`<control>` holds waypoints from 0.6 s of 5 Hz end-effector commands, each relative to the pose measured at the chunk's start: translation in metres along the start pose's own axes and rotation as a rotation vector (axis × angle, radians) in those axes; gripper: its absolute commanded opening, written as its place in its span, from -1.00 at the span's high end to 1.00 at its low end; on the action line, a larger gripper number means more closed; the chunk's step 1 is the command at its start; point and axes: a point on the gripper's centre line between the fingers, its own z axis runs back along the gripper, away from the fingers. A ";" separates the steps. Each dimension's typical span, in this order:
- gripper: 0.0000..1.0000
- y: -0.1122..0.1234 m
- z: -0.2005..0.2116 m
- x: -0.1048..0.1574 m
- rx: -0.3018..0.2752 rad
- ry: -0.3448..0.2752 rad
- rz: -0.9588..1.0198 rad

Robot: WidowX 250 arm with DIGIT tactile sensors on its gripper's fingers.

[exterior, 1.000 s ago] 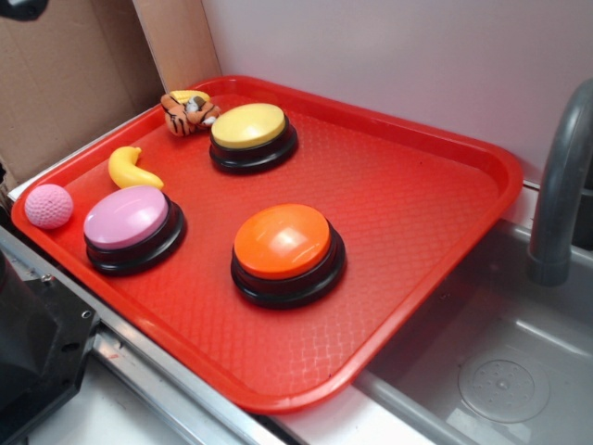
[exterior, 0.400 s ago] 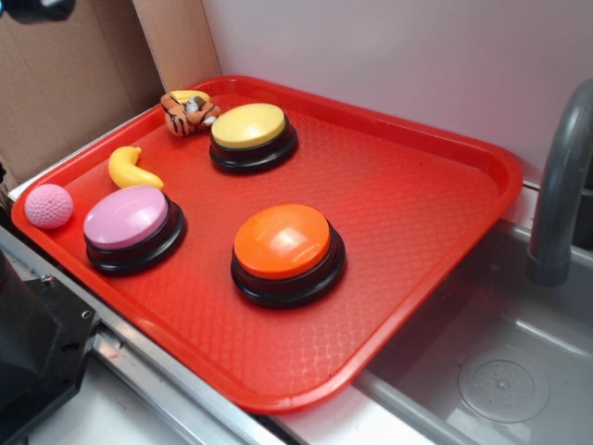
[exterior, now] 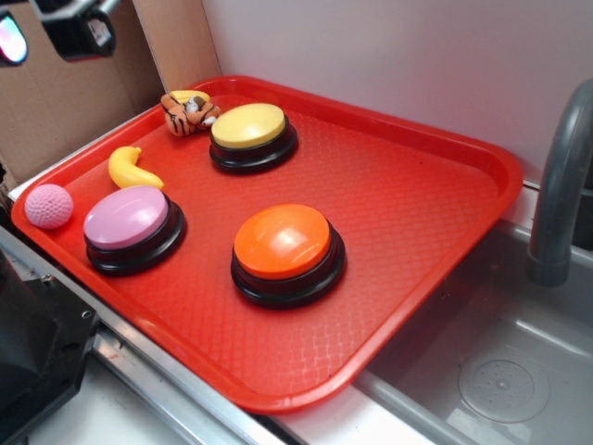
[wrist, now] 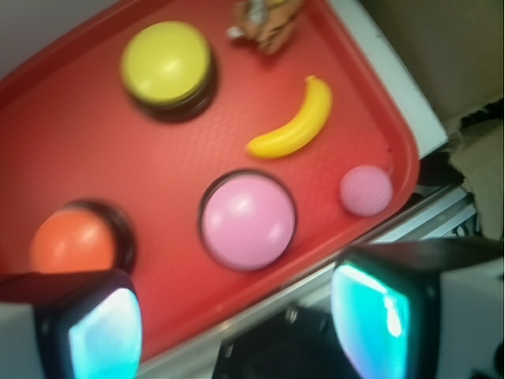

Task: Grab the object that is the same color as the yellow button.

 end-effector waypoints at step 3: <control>-1.00 0.038 -0.105 0.044 -0.001 -0.004 0.266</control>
